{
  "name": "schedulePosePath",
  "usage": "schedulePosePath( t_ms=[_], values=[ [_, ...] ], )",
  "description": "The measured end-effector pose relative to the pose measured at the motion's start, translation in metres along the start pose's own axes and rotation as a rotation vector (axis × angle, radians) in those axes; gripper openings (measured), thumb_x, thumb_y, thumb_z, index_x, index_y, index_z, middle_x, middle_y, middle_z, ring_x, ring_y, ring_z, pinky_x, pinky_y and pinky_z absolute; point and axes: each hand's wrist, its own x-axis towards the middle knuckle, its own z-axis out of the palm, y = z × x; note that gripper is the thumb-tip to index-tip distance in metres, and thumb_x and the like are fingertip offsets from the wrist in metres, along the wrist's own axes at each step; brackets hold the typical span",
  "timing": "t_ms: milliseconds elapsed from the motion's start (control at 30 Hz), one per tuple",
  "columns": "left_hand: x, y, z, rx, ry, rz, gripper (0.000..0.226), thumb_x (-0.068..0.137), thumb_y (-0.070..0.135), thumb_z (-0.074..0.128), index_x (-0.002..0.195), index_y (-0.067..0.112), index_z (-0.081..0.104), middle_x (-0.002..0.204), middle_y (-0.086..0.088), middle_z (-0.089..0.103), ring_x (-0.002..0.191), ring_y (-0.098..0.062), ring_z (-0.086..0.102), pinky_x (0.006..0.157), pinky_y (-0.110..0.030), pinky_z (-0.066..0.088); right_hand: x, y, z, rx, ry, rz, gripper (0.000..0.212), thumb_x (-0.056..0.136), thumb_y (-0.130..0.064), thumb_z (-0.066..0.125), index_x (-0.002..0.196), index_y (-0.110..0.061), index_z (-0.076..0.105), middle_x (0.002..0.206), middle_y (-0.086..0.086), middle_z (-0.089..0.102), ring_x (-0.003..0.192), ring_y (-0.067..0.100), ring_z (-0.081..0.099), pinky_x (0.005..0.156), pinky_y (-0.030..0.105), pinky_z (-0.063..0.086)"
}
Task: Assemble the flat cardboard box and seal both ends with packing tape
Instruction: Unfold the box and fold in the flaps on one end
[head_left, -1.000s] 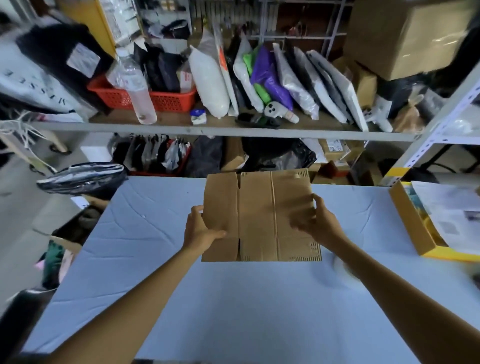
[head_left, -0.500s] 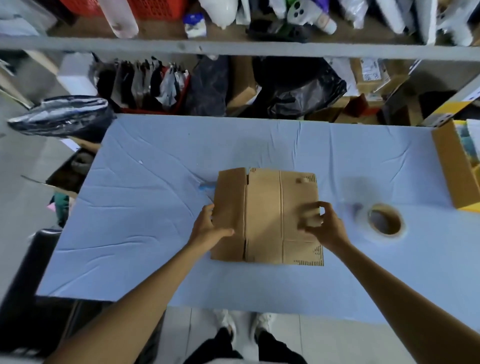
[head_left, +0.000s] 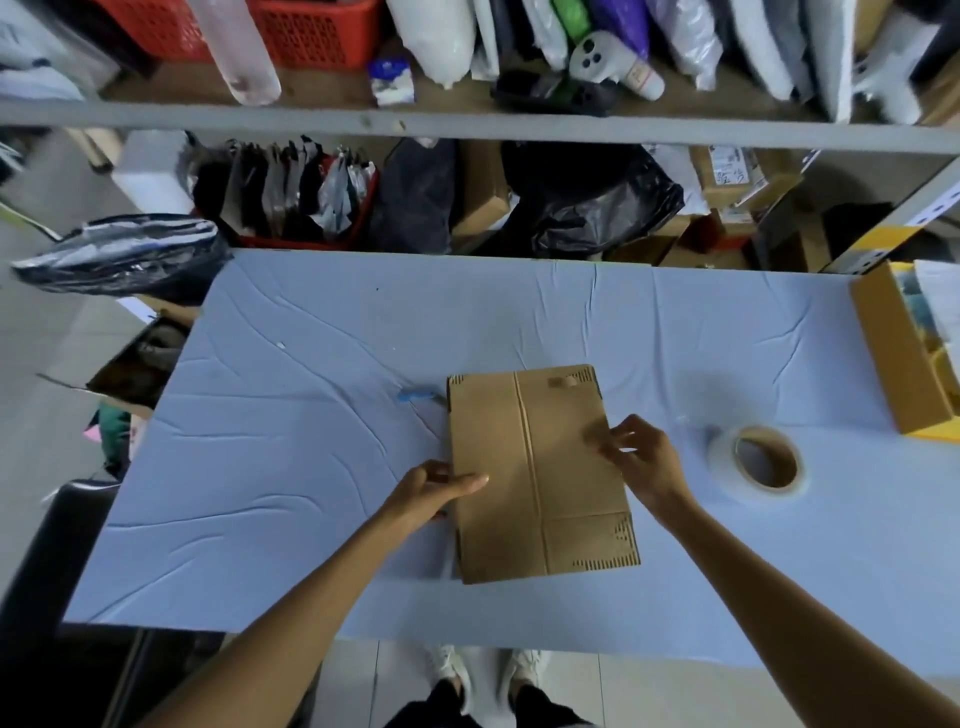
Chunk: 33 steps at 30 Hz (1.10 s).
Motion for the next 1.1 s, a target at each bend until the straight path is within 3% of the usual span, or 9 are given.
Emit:
schedulePosePath(
  t_ms=[167, 300, 433, 567, 700, 833, 933, 1000, 1100],
  values=[
    [-0.002, 0.010, -0.011, -0.068, 0.040, 0.144, 0.086, 0.064, 0.021, 0.088, 0.135, 0.034, 0.041, 0.119, -0.002, 0.056, 0.109, -0.020, 0.056, 0.084, -0.034, 0.054, -0.003, -0.003, -0.002, 0.117, -0.092, 0.076, 0.026, 0.070, -0.017, 0.084, 0.085, -0.009, 0.063, 0.090, 0.012, 0.071, 0.084, 0.025, 0.070, 0.056, 0.033, 0.053],
    [0.000, 0.017, -0.011, -0.074, 0.037, 0.156, 0.090, 0.061, 0.021, 0.089, 0.136, 0.035, 0.042, 0.120, -0.004, 0.055, 0.111, -0.022, 0.055, 0.087, -0.041, 0.055, -0.003, -0.009, -0.007, 0.161, -0.175, 0.120, 0.052, 0.070, -0.019, 0.084, 0.116, -0.013, 0.061, 0.097, 0.018, 0.071, 0.088, 0.026, 0.069, 0.060, 0.032, 0.054],
    [-0.001, 0.017, -0.009, -0.121, 0.057, 0.161, 0.077, 0.062, 0.045, 0.080, 0.132, 0.039, 0.048, 0.118, -0.005, 0.061, 0.105, -0.025, 0.062, 0.083, -0.049, 0.057, -0.005, -0.012, -0.009, 0.138, -0.202, 0.086, 0.056, 0.072, -0.018, 0.082, 0.122, -0.020, 0.060, 0.094, 0.019, 0.071, 0.085, 0.025, 0.067, 0.062, 0.035, 0.054],
    [-0.003, 0.029, -0.010, -0.158, 0.064, 0.234, 0.059, 0.078, 0.015, 0.076, 0.130, 0.026, 0.052, 0.120, -0.005, 0.060, 0.100, -0.025, 0.065, 0.077, -0.043, 0.059, -0.007, -0.024, -0.015, 0.134, -0.184, 0.063, 0.062, 0.067, -0.009, 0.085, 0.123, -0.013, 0.059, 0.085, 0.014, 0.066, 0.073, 0.021, 0.066, 0.053, 0.028, 0.053],
    [-0.010, 0.055, -0.019, -0.084, 0.149, 0.387, 0.068, 0.063, 0.022, 0.084, 0.122, 0.038, 0.054, 0.117, -0.002, 0.061, 0.104, -0.026, 0.064, 0.079, -0.048, 0.058, 0.002, -0.045, -0.020, 0.073, -0.130, -0.028, 0.088, 0.058, -0.002, 0.089, 0.132, -0.027, 0.049, 0.090, 0.016, 0.060, 0.076, 0.031, 0.068, 0.062, 0.041, 0.059],
    [-0.020, 0.077, -0.024, 0.048, 0.193, 0.540, 0.087, 0.063, 0.011, 0.085, 0.129, 0.047, 0.040, 0.105, 0.001, 0.058, 0.097, -0.014, 0.062, 0.077, -0.029, 0.057, 0.002, -0.065, -0.029, 0.035, -0.100, -0.185, 0.105, 0.060, 0.007, 0.085, 0.142, -0.036, 0.037, 0.090, 0.012, 0.058, 0.077, 0.031, 0.068, 0.070, 0.046, 0.059],
    [-0.029, 0.087, -0.022, 0.105, 0.245, 0.627, 0.095, 0.064, 0.005, 0.084, 0.135, 0.042, 0.033, 0.100, 0.007, 0.056, 0.092, -0.006, 0.057, 0.068, -0.017, 0.051, -0.003, -0.070, -0.034, 0.051, -0.058, -0.313, 0.099, 0.068, 0.000, 0.082, 0.143, -0.039, 0.031, 0.092, 0.007, 0.057, 0.080, 0.023, 0.064, 0.070, 0.037, 0.058],
    [-0.032, 0.085, -0.020, 0.093, 0.264, 0.672, 0.093, 0.065, 0.003, 0.083, 0.136, 0.039, 0.034, 0.098, 0.009, 0.056, 0.090, -0.005, 0.059, 0.064, -0.016, 0.053, -0.007, -0.068, -0.035, 0.078, -0.052, -0.348, 0.090, 0.076, -0.004, 0.077, 0.138, -0.046, 0.028, 0.092, 0.005, 0.056, 0.083, 0.023, 0.063, 0.066, 0.032, 0.057],
    [-0.031, 0.071, -0.018, 0.095, 0.280, 0.724, 0.090, 0.066, 0.003, 0.082, 0.128, 0.050, 0.036, 0.104, 0.005, 0.058, 0.099, -0.009, 0.060, 0.072, -0.024, 0.058, -0.014, -0.058, -0.034, 0.144, -0.074, -0.341, 0.080, 0.082, -0.006, 0.072, 0.134, -0.050, 0.031, 0.093, 0.006, 0.058, 0.084, 0.025, 0.066, 0.061, 0.028, 0.058]
  ],
)
